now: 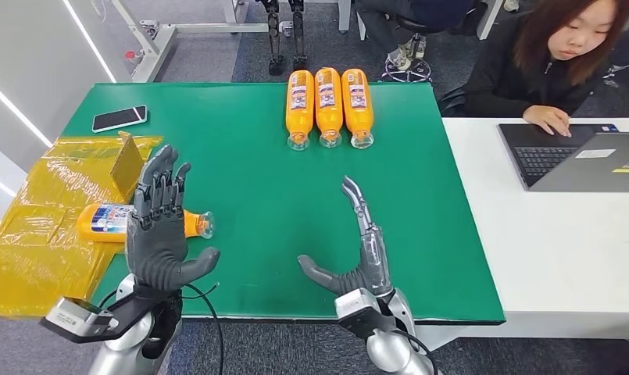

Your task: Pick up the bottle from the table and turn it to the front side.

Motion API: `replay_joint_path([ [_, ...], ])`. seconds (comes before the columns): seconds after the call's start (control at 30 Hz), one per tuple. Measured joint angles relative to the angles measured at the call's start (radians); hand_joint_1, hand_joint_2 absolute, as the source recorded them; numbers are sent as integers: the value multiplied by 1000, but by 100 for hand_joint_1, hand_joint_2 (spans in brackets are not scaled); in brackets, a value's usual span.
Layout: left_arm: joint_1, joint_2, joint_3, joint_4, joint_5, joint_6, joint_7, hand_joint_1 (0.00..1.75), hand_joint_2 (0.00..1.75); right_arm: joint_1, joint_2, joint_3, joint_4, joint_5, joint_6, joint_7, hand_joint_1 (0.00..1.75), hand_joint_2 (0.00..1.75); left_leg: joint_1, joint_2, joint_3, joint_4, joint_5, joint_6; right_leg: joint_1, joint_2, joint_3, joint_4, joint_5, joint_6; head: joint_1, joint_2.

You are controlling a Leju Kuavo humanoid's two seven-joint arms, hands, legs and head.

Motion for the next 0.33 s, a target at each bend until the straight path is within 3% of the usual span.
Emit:
replay_joint_path([
  [0.33,19,-108,-26,-13,68,-97,0,0,175,76,-5,-44,-86,44,-45,12,0,175,0,0,-1,0,0,0,0,0,0,0,0,0,0,0],
])
